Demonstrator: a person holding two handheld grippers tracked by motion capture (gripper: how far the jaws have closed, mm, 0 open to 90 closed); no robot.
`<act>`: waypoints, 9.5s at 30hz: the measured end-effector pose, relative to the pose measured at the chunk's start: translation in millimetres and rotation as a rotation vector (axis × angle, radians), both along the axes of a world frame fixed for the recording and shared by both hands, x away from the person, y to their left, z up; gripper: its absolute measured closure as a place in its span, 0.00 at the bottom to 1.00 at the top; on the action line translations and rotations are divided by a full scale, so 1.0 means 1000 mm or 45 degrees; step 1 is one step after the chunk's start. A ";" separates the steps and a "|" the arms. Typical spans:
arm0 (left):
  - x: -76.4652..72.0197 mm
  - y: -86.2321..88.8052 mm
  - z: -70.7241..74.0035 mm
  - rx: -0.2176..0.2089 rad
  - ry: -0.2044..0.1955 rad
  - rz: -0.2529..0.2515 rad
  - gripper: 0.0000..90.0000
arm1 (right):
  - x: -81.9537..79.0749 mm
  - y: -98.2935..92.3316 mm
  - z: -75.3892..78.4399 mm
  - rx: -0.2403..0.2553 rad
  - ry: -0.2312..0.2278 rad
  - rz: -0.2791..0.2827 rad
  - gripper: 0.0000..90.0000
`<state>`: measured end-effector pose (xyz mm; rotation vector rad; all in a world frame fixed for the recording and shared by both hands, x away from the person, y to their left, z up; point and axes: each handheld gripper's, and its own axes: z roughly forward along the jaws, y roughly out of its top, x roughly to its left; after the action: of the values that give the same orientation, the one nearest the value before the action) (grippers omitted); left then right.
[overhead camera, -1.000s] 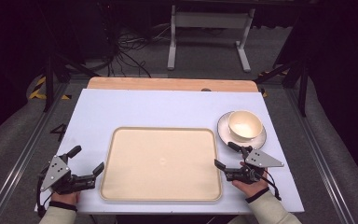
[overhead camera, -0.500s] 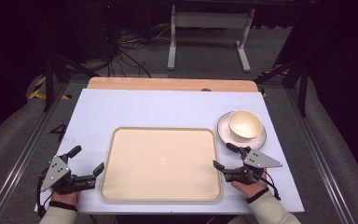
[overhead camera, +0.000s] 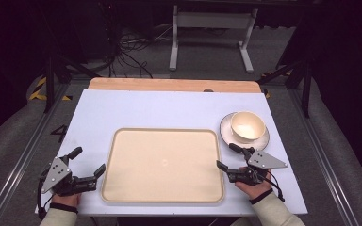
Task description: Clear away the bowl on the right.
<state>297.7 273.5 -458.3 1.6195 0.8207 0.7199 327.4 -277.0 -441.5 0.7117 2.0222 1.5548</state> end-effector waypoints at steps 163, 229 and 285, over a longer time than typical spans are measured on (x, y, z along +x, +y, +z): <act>0.000 -0.002 0.000 0.024 -0.002 -0.001 0.00 | 0.162 -0.108 0.048 -0.370 0.774 -0.422 0.77; 0.001 -0.001 0.000 0.007 0.014 -0.006 0.00 | 0.156 -0.090 0.117 -0.347 0.921 -0.538 0.93; 0.000 -0.001 0.000 0.023 0.000 -0.017 0.00 | 0.134 0.098 0.143 -0.446 0.841 -0.041 0.92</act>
<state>297.2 272.2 -458.1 1.6394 0.8047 0.7199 461.9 -178.7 -298.7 1.2121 2.6359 0.9645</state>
